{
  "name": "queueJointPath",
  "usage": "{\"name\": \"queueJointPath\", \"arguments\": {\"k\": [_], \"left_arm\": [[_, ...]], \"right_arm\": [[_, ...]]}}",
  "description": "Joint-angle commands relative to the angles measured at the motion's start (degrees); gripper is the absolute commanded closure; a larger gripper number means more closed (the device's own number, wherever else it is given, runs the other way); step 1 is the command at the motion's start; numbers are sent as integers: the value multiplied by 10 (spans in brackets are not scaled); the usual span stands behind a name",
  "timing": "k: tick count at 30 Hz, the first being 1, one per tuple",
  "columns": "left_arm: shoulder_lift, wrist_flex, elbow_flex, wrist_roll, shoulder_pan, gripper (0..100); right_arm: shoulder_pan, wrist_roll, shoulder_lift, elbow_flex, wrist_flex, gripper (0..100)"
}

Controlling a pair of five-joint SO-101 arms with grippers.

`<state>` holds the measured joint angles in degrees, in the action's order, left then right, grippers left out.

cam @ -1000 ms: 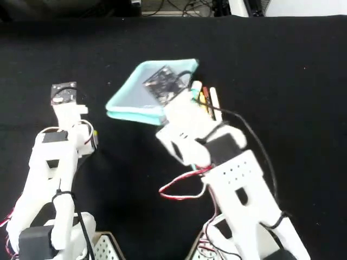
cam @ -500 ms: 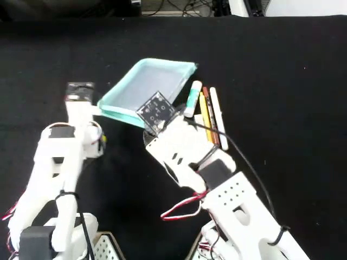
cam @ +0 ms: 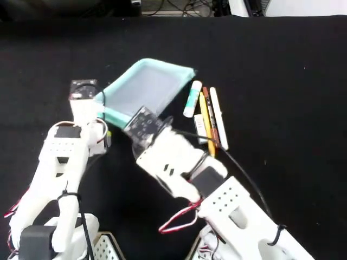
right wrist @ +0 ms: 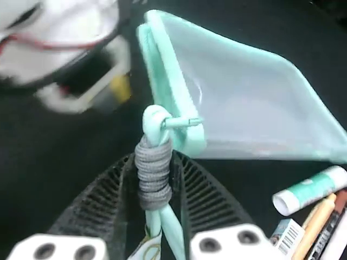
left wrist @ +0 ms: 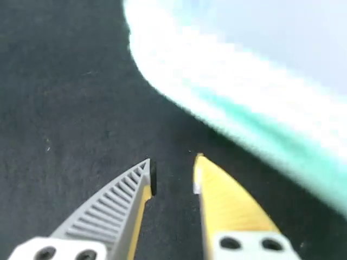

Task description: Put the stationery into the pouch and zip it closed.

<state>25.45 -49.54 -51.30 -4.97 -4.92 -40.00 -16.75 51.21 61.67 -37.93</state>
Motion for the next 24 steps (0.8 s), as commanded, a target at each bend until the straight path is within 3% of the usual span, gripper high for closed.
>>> {"name": "queueJointPath", "arguments": {"k": [1,14,19,24], "left_arm": [[4,9,21,-23,-18,830],[4,-8,42,-64,-22,829],[4,-135,129,-76,-22,827],[4,-121,123,-75,-22,826]], "right_arm": [[-16,-25,19,-6,-7,985],[-90,-73,34,-17,-53,985],[-90,-69,139,-7,-62,985],[-83,-69,262,18,-59,985]]}}
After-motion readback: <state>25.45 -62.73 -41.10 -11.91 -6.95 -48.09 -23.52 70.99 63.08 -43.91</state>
